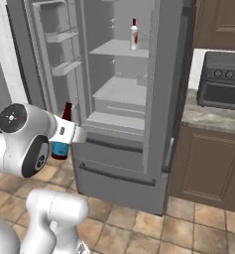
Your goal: Place the liquor and beer on the top shelf of the fridge to keep them out of children's reach, and place the orange on lower shelves for easy access.
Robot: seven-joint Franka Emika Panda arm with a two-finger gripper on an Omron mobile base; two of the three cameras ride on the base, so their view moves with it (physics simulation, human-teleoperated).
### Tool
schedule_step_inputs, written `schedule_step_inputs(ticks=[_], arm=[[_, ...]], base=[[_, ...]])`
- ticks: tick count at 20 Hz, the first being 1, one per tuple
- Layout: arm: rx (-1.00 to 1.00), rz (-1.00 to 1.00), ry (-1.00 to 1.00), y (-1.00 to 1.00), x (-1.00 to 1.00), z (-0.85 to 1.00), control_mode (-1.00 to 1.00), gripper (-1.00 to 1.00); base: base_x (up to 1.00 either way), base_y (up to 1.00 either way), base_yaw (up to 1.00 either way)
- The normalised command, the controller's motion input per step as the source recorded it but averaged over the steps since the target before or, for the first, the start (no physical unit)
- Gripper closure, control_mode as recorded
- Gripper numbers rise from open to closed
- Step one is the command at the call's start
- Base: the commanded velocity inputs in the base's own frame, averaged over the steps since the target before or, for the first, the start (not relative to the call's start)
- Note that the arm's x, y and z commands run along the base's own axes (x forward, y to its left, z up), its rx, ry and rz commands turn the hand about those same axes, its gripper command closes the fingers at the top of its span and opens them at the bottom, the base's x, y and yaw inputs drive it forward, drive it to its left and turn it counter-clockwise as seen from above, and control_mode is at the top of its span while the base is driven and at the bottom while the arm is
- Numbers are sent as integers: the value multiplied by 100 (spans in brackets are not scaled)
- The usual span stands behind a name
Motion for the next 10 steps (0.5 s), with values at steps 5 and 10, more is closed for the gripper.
schedule_step_inputs(ticks=[5, 10], arm=[[0, 0, 0, 0, 0, 0, 100, 100], [0, 0, 0, 0, 0, 0, 100, 100]], base=[[54, 45, -22], [66, 5, -15]])
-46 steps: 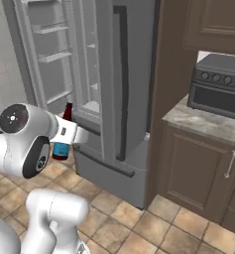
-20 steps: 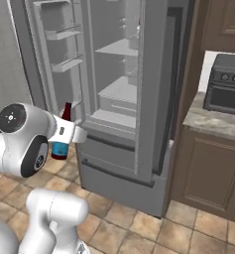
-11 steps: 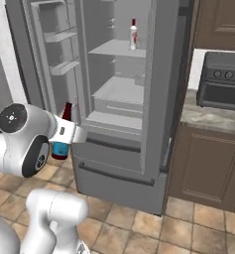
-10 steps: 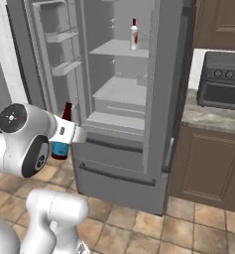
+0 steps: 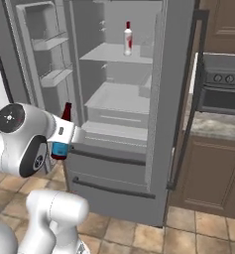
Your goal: Place the liquor and beer on the top shelf of the fridge to keep them out of children's reach, and place the orange on lower shelves for easy access.
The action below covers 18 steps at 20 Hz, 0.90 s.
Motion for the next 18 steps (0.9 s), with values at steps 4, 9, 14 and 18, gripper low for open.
schedule_step_inputs(ticks=[4, 9, 14, 18], arm=[[0, 0, 0, 0, 0, 0, 100, 100], [0, 0, 0, 0, 0, 0, 100, 100], [0, 0, 0, 0, 0, 0, 100, 100], [0, 0, 0, 0, 0, 0, 100, 100]], base=[[70, 0, -11], [68, 0, -7], [62, 0, -3], [56, 0, -1]])
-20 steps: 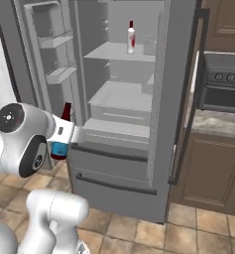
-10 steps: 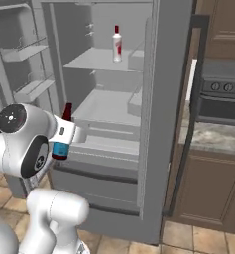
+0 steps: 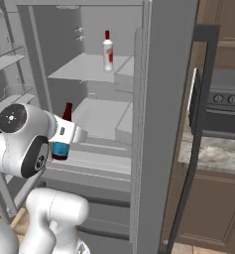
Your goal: Place the liquor and beer on the top shelf of the fridge to keep them out of children's reach, and place the orange on lower shelves for easy access.
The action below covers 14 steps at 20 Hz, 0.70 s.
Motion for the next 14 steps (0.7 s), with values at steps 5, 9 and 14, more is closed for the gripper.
schedule_step_inputs(ticks=[5, 9, 14], arm=[[0, 0, 0, 0, 0, 0, 100, 100], [0, 0, 0, 0, 0, 0, 100, 100], [0, 0, -7, 0, 7, 0, -100, 100]], base=[[49, 0, 0], [36, 0, 0], [13, 0, 0]])
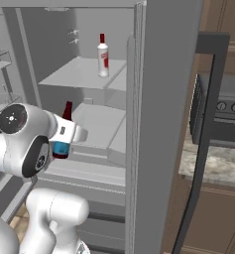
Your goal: Place the liquor and beer on the top shelf of the fridge to keep them out of children's reach, and place the orange on lower shelves for easy access.
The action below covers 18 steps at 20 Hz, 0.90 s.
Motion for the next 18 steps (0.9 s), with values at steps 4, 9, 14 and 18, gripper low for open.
schedule_step_inputs(ticks=[4, 9, 14, 18], arm=[[0, 0, -22, 0, 16, 2, -100, 100], [0, 0, -24, 0, 24, 23, -100, 100], [0, 0, -23, 0, 30, 42, -100, 100], [-1, 0, -18, 0, 43, 52, -100, 100]], base=[[0, 0, 0], [0, 0, 0], [0, 0, 0], [0, 0, 0]])
